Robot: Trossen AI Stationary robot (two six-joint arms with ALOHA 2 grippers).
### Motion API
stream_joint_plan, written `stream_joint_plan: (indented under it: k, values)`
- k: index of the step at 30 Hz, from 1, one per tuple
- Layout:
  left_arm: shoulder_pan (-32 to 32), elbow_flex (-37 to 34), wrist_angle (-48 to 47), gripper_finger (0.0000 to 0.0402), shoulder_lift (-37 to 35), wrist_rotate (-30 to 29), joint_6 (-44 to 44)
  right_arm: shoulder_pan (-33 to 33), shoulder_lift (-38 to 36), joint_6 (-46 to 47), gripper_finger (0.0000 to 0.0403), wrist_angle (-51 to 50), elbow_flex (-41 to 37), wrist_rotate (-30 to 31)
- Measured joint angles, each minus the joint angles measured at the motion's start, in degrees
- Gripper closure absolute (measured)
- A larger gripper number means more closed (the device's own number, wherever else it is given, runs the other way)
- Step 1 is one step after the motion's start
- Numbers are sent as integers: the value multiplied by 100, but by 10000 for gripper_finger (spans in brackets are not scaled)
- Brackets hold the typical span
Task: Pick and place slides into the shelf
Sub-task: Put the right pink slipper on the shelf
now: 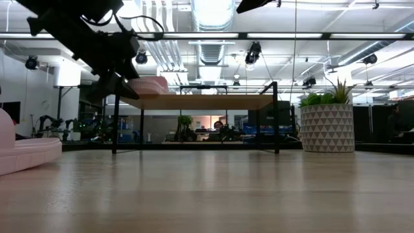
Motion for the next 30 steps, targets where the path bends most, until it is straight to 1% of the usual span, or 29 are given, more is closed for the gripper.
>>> stream_joint_plan:
  k: [4,12,17,24,30]
  values:
    - [-3,122,-284,211,-90,158,-267,-2,-1,0,334,2,0,0]
    - [-5,277,-282,211,-452,206,-93,-2,-3,0,324,0,0,0]
    - [-7,278,-452,211,-620,230,-123,-2,-3,0,321,-7,0,0]
    - [-91,337,-583,211,-850,888,-287,-2,-3,1,330,-7,0,0]
    - [-202,540,-580,211,-1091,916,-283,-2,-3,7,332,-7,0,0]
